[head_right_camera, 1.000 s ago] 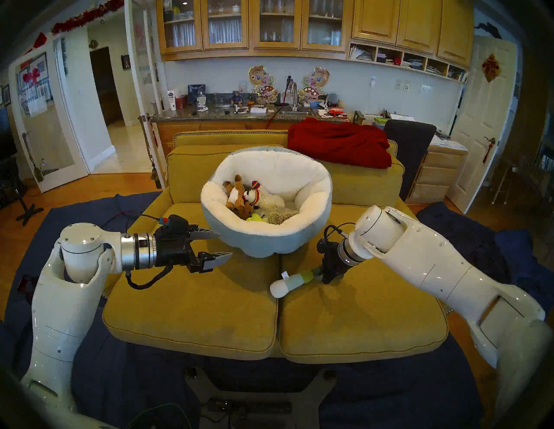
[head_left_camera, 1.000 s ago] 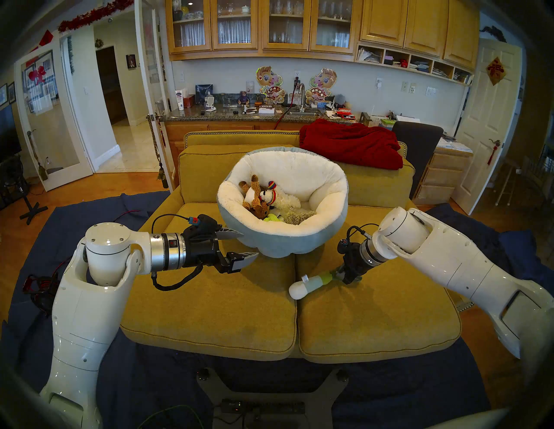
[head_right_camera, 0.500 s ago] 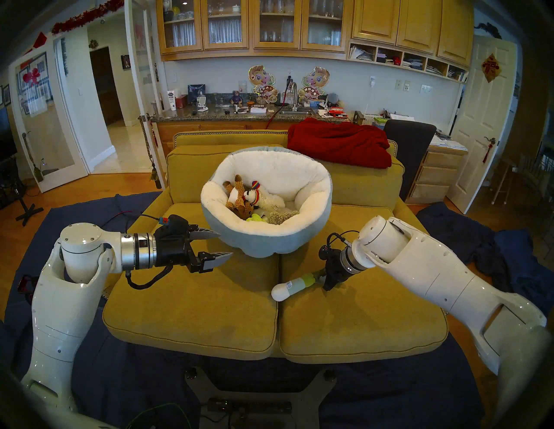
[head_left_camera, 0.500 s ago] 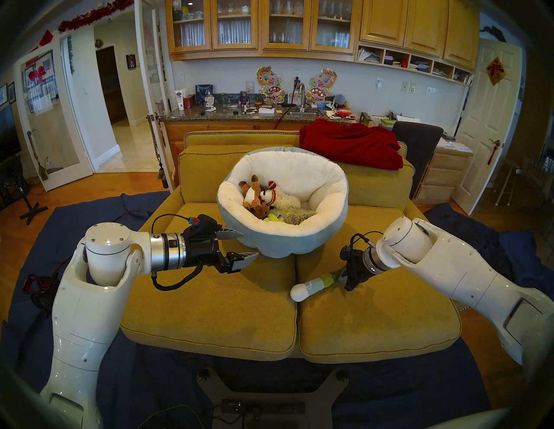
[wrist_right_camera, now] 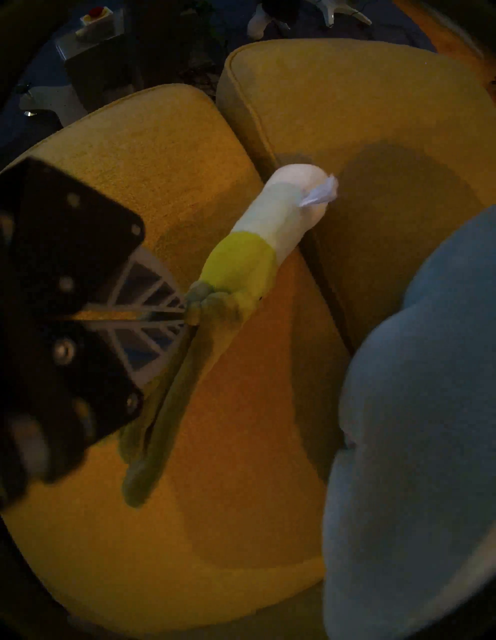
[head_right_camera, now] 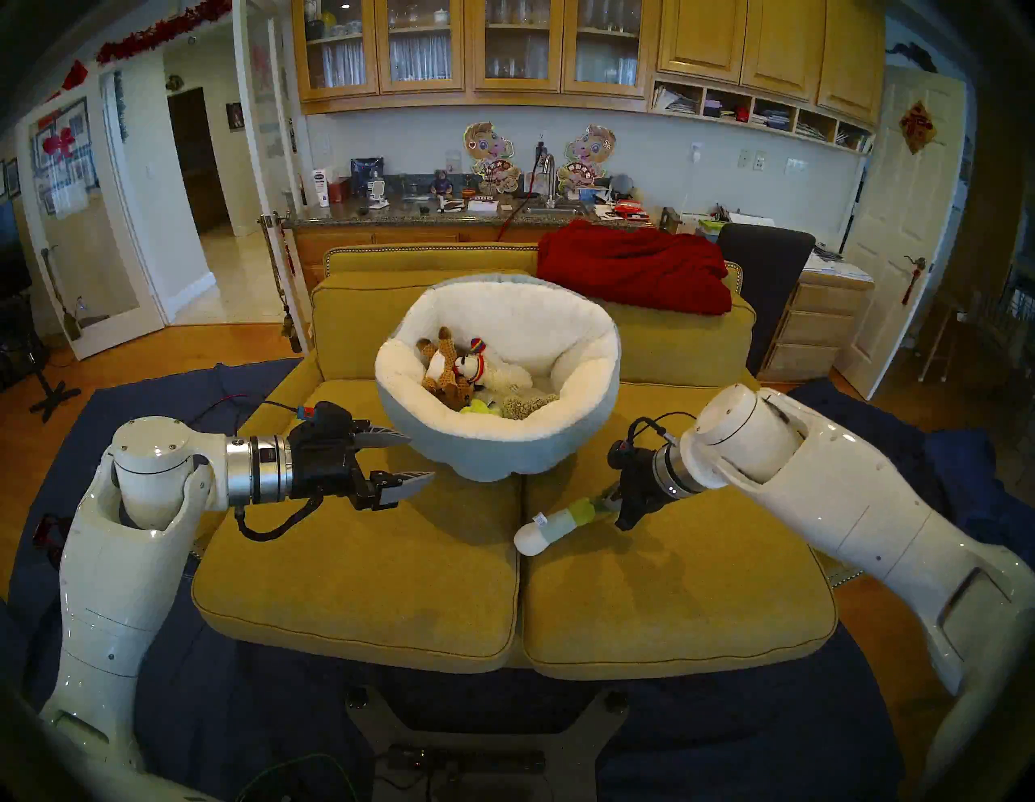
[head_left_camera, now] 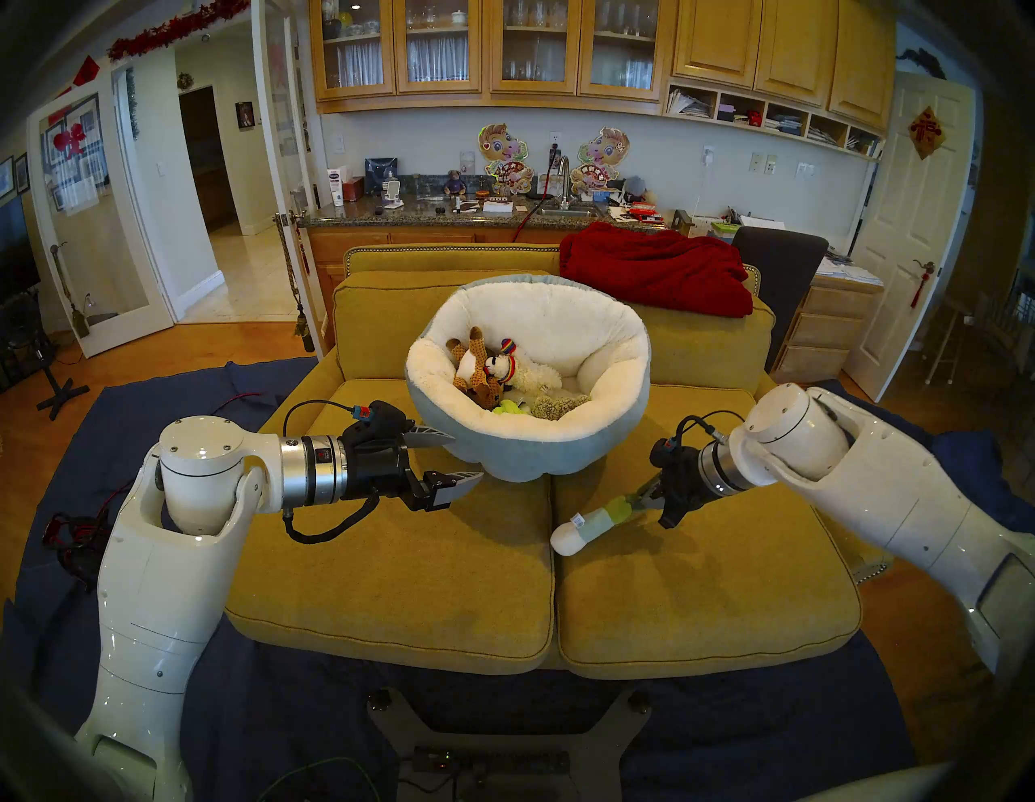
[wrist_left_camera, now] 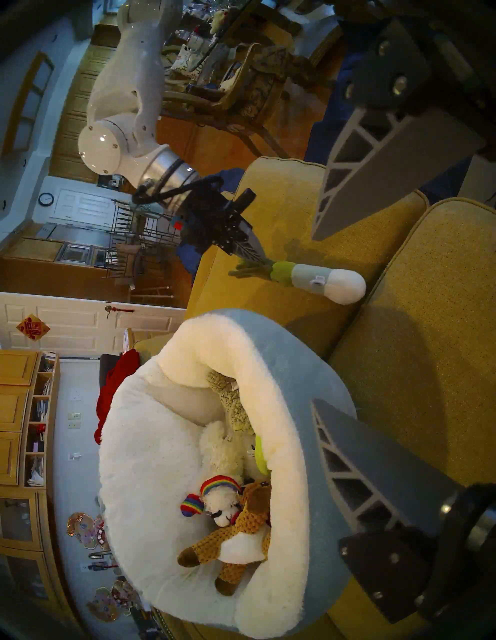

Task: Put toys into dog bed

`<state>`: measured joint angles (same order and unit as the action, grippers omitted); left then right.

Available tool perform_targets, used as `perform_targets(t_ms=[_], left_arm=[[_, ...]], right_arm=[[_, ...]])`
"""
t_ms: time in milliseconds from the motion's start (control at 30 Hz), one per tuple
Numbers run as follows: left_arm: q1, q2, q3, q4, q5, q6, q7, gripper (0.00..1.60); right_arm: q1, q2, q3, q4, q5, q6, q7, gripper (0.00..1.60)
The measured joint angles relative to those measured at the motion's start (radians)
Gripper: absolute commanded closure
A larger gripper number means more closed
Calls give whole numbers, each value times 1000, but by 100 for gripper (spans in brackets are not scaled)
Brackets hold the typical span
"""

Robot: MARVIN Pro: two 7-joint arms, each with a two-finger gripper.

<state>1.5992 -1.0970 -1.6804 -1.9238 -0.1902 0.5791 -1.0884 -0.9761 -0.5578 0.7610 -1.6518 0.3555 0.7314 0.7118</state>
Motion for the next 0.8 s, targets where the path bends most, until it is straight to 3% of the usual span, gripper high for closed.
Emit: perform_targets(t_ms=[433,800], left_arm=[[0,-2,-1,0,2,0,-2,0],[0,-3,-1,0,4,-1,-4,0]], right_arm=[[-10,84,64,-90,55,7,-21,160],[58,114,142,-172,69,42,-21,160]])
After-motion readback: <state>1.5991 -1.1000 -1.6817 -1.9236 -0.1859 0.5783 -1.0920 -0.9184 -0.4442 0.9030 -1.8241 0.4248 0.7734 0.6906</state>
